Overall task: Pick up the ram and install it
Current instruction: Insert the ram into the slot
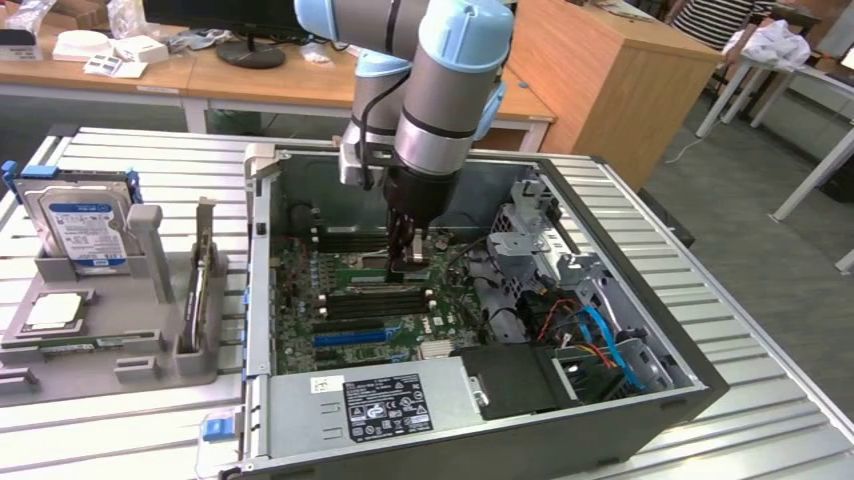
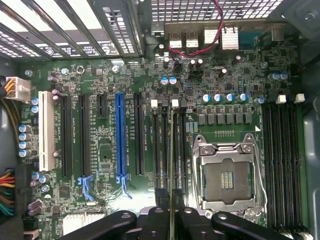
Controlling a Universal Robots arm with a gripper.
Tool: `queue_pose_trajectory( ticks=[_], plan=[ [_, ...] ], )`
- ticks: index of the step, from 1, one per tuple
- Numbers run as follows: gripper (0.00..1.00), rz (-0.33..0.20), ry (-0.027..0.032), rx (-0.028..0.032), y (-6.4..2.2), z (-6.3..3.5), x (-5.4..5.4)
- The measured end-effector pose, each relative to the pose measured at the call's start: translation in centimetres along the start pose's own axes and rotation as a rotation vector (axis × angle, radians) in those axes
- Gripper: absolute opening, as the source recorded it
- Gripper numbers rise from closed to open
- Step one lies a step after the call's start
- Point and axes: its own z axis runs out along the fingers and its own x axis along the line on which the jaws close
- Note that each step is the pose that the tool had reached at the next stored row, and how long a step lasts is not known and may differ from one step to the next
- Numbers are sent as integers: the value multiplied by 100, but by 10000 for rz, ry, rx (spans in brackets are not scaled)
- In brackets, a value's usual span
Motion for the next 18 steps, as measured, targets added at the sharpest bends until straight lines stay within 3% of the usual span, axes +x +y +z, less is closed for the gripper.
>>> queue_pose_trajectory(
  ticks=[18],
  plan=[
    [14,0,-2,1,-2,2,30]
  ],
)
